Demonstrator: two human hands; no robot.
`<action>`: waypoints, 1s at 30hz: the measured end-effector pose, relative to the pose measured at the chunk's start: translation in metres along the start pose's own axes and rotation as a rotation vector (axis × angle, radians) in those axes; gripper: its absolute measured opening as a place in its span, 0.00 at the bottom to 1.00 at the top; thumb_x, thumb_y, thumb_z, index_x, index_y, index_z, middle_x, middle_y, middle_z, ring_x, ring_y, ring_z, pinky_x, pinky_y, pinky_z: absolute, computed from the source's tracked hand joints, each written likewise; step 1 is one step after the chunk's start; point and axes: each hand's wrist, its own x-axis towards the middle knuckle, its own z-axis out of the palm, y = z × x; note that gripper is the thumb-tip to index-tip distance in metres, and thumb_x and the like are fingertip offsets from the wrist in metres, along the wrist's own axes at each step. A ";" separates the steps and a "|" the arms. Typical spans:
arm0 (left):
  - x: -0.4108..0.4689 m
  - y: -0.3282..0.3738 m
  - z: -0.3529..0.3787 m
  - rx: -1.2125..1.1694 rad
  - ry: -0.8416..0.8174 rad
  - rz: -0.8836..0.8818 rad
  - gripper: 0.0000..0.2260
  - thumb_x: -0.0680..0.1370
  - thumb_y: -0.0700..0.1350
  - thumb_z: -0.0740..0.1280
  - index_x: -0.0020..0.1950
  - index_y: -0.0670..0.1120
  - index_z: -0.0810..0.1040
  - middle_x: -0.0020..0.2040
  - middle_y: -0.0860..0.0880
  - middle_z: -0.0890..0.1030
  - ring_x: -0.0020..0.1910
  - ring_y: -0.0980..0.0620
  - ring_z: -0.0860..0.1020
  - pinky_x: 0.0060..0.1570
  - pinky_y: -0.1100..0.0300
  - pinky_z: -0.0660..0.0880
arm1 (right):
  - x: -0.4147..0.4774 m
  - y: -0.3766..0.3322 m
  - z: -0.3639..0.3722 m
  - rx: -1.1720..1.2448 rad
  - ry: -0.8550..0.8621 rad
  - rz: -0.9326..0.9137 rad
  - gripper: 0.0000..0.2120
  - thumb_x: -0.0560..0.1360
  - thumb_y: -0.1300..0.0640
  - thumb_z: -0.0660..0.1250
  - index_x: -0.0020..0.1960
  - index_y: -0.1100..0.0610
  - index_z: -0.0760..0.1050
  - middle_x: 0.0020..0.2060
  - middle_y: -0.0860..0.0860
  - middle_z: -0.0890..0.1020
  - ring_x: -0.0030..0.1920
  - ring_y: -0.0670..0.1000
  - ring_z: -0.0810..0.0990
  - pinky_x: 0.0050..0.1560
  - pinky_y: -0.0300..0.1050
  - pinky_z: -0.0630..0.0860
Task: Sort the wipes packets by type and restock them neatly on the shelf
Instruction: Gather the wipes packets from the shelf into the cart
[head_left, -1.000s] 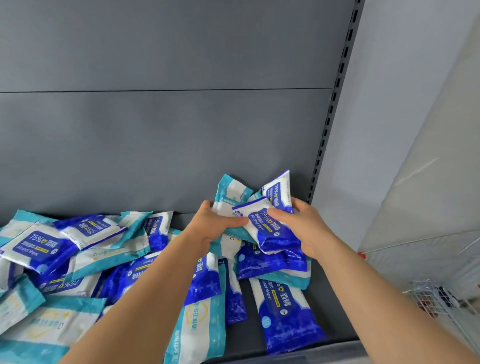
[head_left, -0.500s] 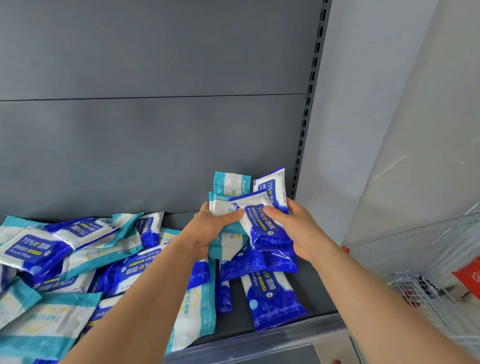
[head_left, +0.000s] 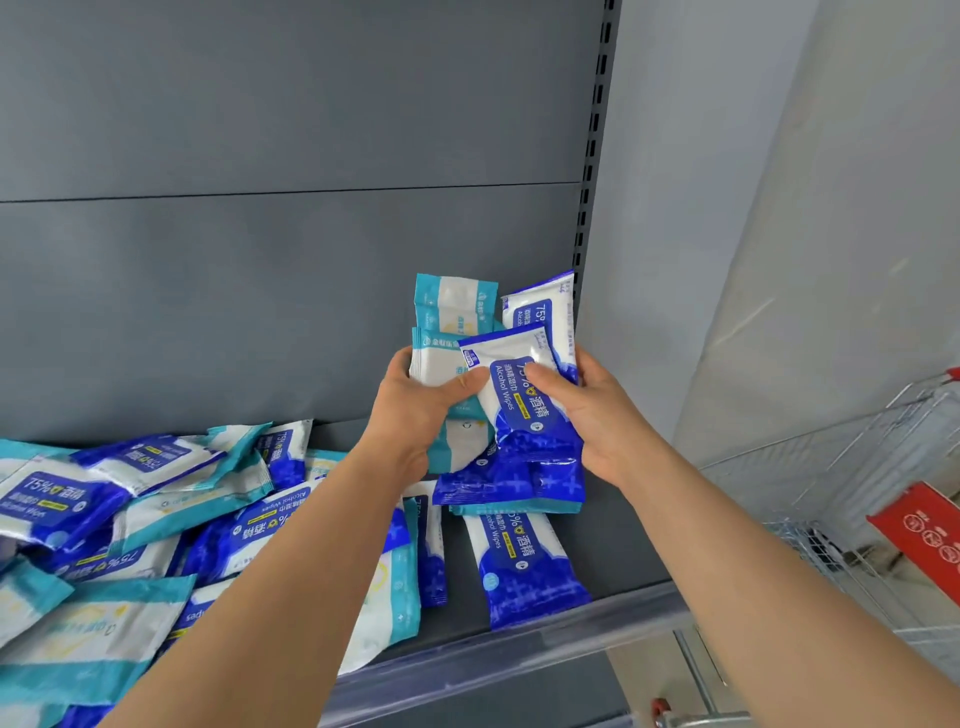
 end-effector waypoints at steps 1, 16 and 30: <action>-0.002 0.001 0.001 -0.004 0.002 0.006 0.25 0.69 0.47 0.76 0.62 0.51 0.70 0.52 0.49 0.83 0.45 0.51 0.84 0.44 0.47 0.82 | -0.002 -0.002 0.000 -0.009 0.001 0.000 0.14 0.72 0.54 0.72 0.56 0.49 0.74 0.46 0.49 0.85 0.46 0.50 0.85 0.39 0.46 0.82; -0.025 -0.013 0.174 -0.016 -0.134 0.010 0.23 0.70 0.45 0.76 0.61 0.50 0.70 0.53 0.49 0.82 0.47 0.52 0.83 0.36 0.56 0.82 | -0.034 -0.048 -0.164 -0.023 0.133 -0.072 0.17 0.70 0.54 0.73 0.58 0.49 0.75 0.48 0.51 0.85 0.48 0.53 0.85 0.45 0.51 0.82; 0.013 -0.174 0.431 -0.060 -0.094 -0.283 0.22 0.68 0.45 0.77 0.58 0.50 0.71 0.51 0.49 0.84 0.46 0.50 0.84 0.45 0.47 0.82 | 0.010 -0.006 -0.457 -0.104 0.224 0.240 0.21 0.68 0.51 0.74 0.60 0.49 0.74 0.51 0.52 0.84 0.49 0.54 0.84 0.46 0.53 0.81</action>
